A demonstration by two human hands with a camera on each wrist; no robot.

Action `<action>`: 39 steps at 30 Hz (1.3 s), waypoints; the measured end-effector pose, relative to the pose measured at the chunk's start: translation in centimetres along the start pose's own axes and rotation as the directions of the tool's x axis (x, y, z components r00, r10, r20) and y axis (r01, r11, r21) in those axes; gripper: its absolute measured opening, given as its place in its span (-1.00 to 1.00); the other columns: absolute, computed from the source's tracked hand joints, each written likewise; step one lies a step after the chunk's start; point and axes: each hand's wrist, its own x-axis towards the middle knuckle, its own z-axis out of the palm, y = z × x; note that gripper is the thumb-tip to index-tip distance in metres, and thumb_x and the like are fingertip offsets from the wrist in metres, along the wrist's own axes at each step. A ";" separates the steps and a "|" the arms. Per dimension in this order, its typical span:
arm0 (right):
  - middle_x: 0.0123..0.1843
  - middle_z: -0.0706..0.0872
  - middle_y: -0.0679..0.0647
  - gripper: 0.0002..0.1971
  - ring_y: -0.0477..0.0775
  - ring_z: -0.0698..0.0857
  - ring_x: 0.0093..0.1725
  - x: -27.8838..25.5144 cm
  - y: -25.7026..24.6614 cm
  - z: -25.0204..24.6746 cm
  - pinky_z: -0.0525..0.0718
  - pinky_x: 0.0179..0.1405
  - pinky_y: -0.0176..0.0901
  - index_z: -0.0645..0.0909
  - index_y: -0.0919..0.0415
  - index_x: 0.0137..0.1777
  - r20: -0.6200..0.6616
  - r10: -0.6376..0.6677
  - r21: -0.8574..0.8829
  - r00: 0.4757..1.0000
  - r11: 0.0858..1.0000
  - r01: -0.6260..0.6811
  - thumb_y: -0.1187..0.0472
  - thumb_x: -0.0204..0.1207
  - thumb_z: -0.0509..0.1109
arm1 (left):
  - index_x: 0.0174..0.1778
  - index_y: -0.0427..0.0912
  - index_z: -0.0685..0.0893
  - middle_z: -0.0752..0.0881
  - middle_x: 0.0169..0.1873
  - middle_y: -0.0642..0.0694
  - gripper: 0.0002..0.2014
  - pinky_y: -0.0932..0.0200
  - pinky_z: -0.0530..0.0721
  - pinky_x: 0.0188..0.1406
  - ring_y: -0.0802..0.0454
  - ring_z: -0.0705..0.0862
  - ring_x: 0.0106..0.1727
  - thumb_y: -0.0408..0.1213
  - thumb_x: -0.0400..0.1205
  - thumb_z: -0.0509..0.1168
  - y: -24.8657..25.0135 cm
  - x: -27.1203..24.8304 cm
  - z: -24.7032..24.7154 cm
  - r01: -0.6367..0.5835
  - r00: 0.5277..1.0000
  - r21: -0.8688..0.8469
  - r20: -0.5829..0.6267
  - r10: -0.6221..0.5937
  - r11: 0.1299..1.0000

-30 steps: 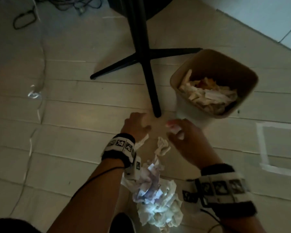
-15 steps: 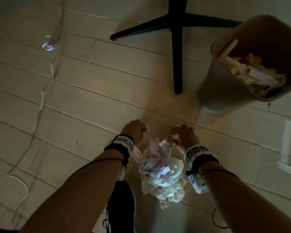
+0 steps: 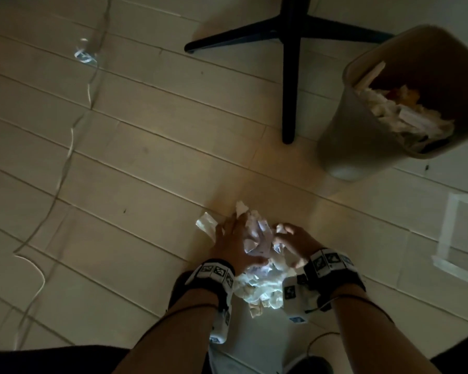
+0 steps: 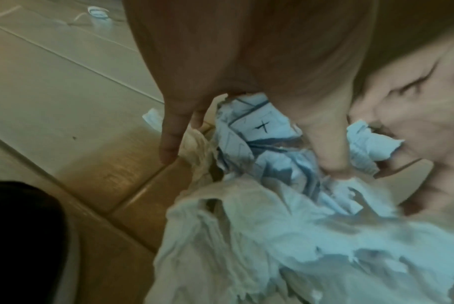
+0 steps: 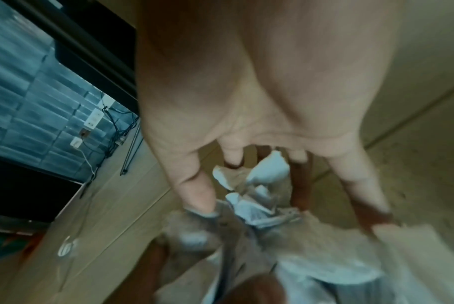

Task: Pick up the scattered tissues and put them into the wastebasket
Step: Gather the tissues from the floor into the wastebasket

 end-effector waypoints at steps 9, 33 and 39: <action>0.45 0.45 0.10 -0.45 0.28 0.46 0.30 0.4 1.6 4.7 0.57 0.27 0.48 0.37 0.00 0.40 0.057 0.061 0.439 0.997 0.895 -0.079 0.08 0.44 0.45 | 0.63 0.24 0.05 0.18 0.66 -0.01 -0.01 -0.22 0.54 0.40 -0.33 0.37 0.49 -0.10 0.41 0.56 0.2 1.9 1.6 -0.090 0.996 0.114 0.014 0.089 0.989; 0.13 0.81 0.02 -0.62 -0.10 0.82 0.04 -25.1 -15.5 -16.8 0.82 -0.10 -0.10 0.59 0.10 0.22 -0.706 -0.538 0.239 0.461 0.432 0.870 -0.14 0.56 0.32 | 0.09 0.21 0.51 0.69 -0.08 0.23 -0.61 0.28 0.75 0.06 0.37 0.71 0.00 -0.29 0.52 0.50 31.6 -7.8 -16.7 -0.893 0.444 -0.281 -0.673 0.592 0.351; 0.03 0.80 -0.12 -0.60 -0.16 0.83 -0.12 -21.2 -14.6 -23.3 0.75 -0.45 -0.17 0.59 0.01 0.21 -0.772 -0.424 0.204 0.473 0.539 0.817 -0.22 0.52 0.32 | 0.48 -0.28 0.41 0.64 0.32 -0.27 -0.28 -0.05 0.66 0.29 -0.18 0.66 0.31 -0.26 0.44 0.55 37.2 -1.7 -15.2 -0.870 0.457 -0.165 -0.620 0.637 0.464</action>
